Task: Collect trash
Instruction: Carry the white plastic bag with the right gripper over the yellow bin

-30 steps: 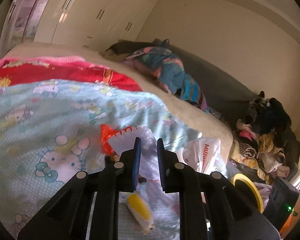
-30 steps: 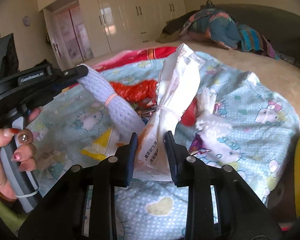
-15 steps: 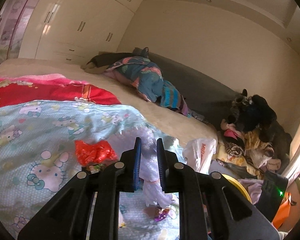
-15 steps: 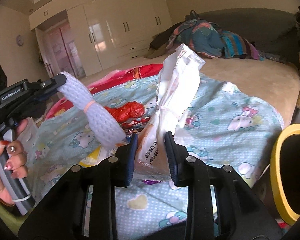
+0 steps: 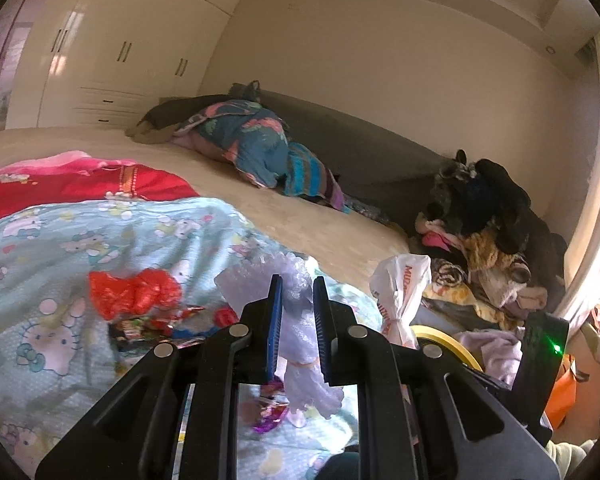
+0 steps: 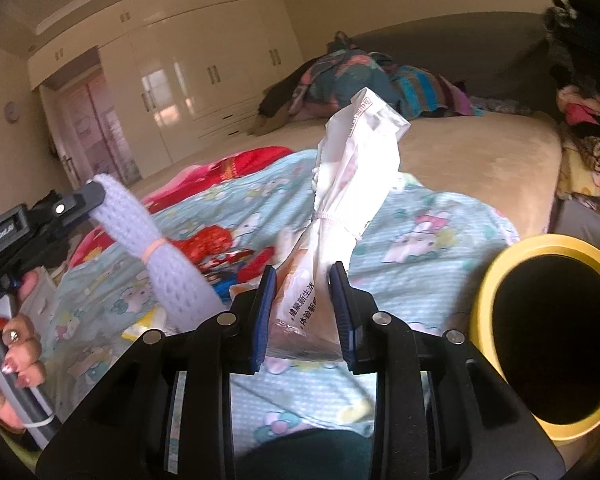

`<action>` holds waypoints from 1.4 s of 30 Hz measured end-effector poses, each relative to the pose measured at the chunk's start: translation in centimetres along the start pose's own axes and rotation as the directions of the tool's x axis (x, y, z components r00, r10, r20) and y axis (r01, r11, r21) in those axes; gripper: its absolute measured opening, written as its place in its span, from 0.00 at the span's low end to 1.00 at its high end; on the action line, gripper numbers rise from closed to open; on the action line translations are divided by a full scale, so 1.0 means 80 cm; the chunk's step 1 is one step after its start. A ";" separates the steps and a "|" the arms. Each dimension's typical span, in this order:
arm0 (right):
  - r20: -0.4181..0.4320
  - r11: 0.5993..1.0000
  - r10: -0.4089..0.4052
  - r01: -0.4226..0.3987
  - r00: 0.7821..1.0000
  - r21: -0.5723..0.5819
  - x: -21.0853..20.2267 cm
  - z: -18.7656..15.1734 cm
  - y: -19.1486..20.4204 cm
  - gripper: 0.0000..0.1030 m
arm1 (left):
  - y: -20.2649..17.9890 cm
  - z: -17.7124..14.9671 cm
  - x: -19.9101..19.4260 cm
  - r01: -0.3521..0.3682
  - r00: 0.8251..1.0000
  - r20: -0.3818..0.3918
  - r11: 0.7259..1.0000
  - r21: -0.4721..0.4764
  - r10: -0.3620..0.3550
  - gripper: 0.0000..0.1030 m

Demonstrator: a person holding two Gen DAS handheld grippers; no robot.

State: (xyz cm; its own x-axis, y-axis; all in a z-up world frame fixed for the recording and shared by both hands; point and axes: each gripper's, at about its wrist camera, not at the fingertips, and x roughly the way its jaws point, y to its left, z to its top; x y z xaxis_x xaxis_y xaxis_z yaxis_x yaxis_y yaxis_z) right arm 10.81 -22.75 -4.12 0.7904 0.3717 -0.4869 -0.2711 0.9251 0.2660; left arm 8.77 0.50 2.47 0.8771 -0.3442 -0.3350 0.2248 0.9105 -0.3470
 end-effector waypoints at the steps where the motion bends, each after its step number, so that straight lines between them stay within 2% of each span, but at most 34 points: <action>1: 0.002 1.000 -0.007 0.007 1.000 0.007 -0.003 0.000 -0.005 0.21 | -0.005 -0.001 0.002 0.005 1.000 -0.003 1.000 0.007 -0.005 0.15; 18: 0.025 0.984 -0.123 0.119 0.992 0.130 -0.039 -0.011 -0.095 0.21 | -0.093 -0.020 0.051 0.089 0.994 -0.066 0.990 0.111 -0.082 0.15; 42: -0.016 0.918 -0.268 0.260 0.963 0.299 -0.061 -0.027 -0.190 0.21 | -0.186 -0.056 0.112 0.186 0.977 -0.140 0.961 0.204 -0.159 0.15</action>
State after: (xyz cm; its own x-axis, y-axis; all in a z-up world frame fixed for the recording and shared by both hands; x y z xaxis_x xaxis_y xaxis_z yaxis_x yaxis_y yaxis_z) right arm 9.92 -38.48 -7.58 0.8254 0.1112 -0.5535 0.1211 0.9227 0.3660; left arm 11.34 -17.17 0.68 0.7620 -0.5134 -0.3947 0.4657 0.8579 -0.2170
